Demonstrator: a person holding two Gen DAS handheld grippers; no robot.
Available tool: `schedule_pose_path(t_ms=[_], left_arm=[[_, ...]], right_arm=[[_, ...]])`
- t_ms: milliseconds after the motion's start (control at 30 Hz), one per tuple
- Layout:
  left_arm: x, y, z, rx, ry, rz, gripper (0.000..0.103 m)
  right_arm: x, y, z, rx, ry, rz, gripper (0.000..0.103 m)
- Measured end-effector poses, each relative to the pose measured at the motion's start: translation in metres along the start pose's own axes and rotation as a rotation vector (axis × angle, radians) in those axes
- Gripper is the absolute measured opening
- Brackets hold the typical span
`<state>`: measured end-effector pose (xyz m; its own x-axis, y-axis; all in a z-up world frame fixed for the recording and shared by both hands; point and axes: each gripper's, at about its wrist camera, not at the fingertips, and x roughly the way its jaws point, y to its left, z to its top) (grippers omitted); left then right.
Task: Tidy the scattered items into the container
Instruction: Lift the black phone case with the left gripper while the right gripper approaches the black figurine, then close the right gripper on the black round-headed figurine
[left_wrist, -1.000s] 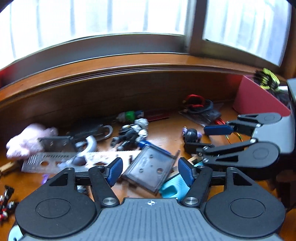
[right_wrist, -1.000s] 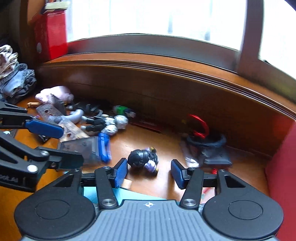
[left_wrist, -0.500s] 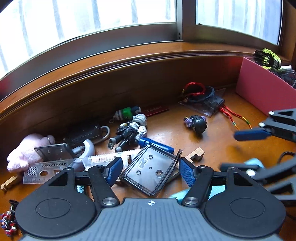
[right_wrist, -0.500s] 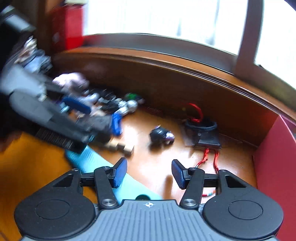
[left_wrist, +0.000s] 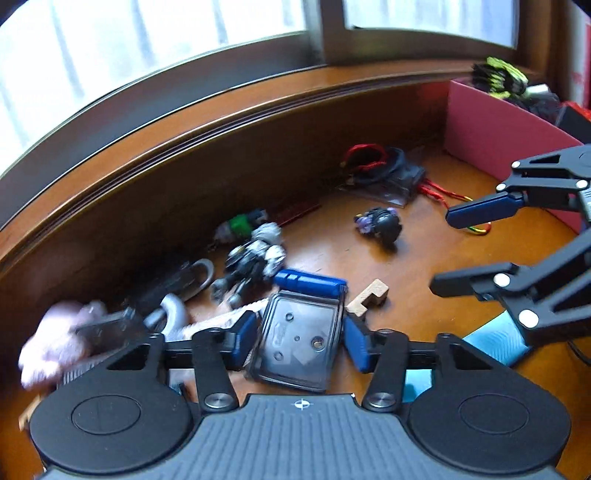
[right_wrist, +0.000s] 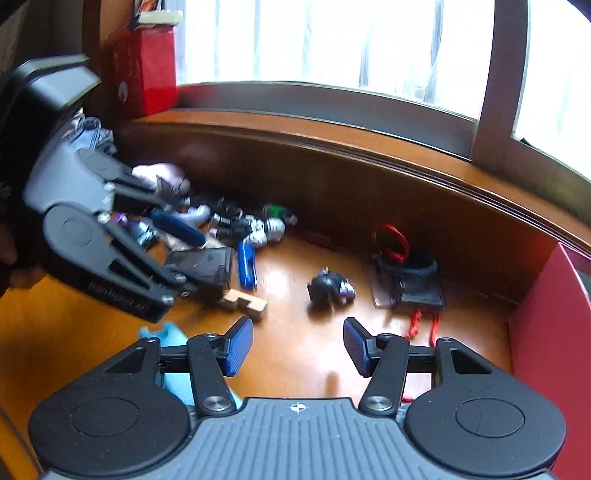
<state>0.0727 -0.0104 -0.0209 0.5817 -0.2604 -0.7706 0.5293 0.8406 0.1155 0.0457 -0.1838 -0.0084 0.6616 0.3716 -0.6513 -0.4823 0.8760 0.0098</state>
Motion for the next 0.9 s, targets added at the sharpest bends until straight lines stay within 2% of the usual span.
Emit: schedule_pose_path(t_ms=[167,267,433,533,633,733,767,833,900], left_arm=[[-0.016,0.007,-0.009,-0.137,-0.020,-0.008,0.047],[-0.026,0.008,-0.017,-0.192,-0.009,0.036,0.047],[-0.034,0.007,-0.040,-0.265,0.083,0.123,0.047],[-0.036,0.008,-0.047,-0.302,0.073,0.134,0.048],[-0.034,0.011,-0.047,-0.352,0.070,0.148,0.062],[-0.034,0.011,-0.050,-0.371,0.055,0.142,0.065],[-0.035,0.010,-0.051,-0.367,0.048,0.141,0.063],[-0.036,0.009,-0.051,-0.359,0.031,0.135,0.051],[-0.037,0.009,-0.049,-0.367,0.017,0.131,0.046]], right_arm=[[0.016,-0.011,0.006,0.081,0.004,0.009,0.058],[0.021,-0.016,0.012,0.102,0.003,0.010,0.058],[0.025,-0.015,0.012,0.093,0.008,0.012,0.060],[0.029,-0.012,0.011,0.091,0.017,0.013,0.060],[0.034,-0.009,0.012,0.083,0.013,0.001,0.062],[0.038,-0.008,0.014,0.076,-0.005,-0.025,0.065],[0.040,-0.008,0.014,0.075,-0.012,-0.035,0.066],[0.046,-0.011,0.016,0.085,-0.015,-0.046,0.066],[0.056,-0.014,0.017,0.102,-0.006,-0.052,0.066]])
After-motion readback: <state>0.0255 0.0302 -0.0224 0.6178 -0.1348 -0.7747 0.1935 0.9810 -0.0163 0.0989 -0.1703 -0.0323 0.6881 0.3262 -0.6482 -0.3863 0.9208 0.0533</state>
